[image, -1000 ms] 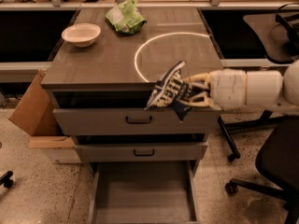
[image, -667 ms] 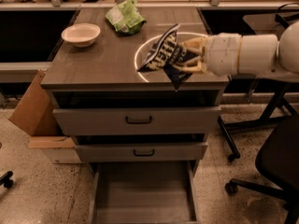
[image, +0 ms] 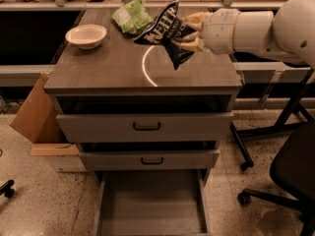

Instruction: Pick blue chip bag from bottom drawer and place on counter

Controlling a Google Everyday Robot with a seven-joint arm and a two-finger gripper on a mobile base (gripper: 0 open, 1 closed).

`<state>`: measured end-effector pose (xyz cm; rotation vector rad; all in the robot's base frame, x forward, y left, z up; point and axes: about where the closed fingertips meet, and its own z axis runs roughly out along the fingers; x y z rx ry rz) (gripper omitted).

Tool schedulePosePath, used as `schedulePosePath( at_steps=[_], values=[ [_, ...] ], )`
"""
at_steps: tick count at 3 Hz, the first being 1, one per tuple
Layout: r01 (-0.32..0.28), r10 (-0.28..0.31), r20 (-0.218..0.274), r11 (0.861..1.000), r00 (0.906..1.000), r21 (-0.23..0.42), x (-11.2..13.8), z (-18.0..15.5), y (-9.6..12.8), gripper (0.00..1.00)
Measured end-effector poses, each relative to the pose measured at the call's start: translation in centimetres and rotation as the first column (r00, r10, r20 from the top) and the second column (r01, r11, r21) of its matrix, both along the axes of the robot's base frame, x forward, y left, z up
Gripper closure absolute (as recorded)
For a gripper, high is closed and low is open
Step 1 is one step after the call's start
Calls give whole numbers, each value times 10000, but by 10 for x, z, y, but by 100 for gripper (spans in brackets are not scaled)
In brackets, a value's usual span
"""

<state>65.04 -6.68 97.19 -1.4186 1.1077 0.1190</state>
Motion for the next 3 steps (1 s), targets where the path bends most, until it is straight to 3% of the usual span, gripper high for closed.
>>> schedulePosePath(
  at_steps=[1,2,3],
  values=[
    [552,-547,-341,9984,9979,145,28,-5,9,58],
    [1048,-1016,-901,9940,9907,319,58,-18,23,27],
    [1280,-1224,-1196,9909,9852,404,77,-26,33,4]
  ],
)
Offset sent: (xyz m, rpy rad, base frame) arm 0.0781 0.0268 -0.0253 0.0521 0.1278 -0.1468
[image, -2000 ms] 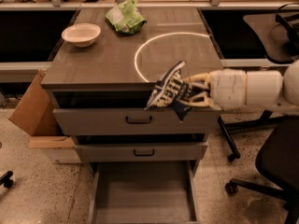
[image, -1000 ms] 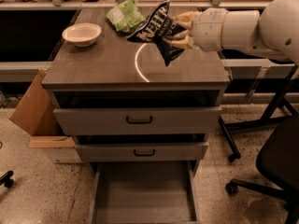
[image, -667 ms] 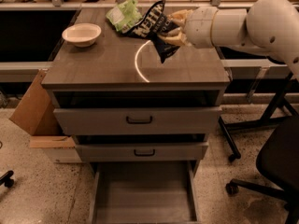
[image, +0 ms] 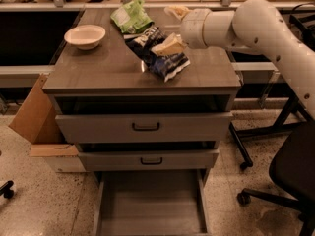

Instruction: Pick blue chip bag from bottom drawer and place on counter

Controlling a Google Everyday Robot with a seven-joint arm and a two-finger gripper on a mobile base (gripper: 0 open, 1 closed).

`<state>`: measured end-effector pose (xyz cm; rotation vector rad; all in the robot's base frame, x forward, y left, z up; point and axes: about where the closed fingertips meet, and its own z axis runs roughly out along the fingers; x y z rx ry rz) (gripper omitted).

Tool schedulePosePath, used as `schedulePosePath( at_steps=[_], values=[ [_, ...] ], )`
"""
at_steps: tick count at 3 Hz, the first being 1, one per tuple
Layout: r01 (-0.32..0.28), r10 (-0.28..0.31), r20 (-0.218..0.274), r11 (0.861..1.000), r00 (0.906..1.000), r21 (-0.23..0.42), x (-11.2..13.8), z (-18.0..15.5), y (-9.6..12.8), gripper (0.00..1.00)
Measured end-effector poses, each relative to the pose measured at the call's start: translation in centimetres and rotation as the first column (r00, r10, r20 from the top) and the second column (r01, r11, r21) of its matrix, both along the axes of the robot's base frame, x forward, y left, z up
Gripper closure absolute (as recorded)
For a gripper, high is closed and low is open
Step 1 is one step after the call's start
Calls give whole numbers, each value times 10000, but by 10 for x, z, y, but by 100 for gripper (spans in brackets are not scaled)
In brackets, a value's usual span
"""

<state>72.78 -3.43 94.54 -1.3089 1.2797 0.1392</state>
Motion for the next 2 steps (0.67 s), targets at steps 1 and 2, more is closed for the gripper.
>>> schedulePosePath(
  at_steps=[1,2],
  values=[
    [68,-67,-119,9999,9999,116,9,-8,-2,0],
    [-314,316,-40,9986,9995,433,-11,-3,-18,0]
  ],
)
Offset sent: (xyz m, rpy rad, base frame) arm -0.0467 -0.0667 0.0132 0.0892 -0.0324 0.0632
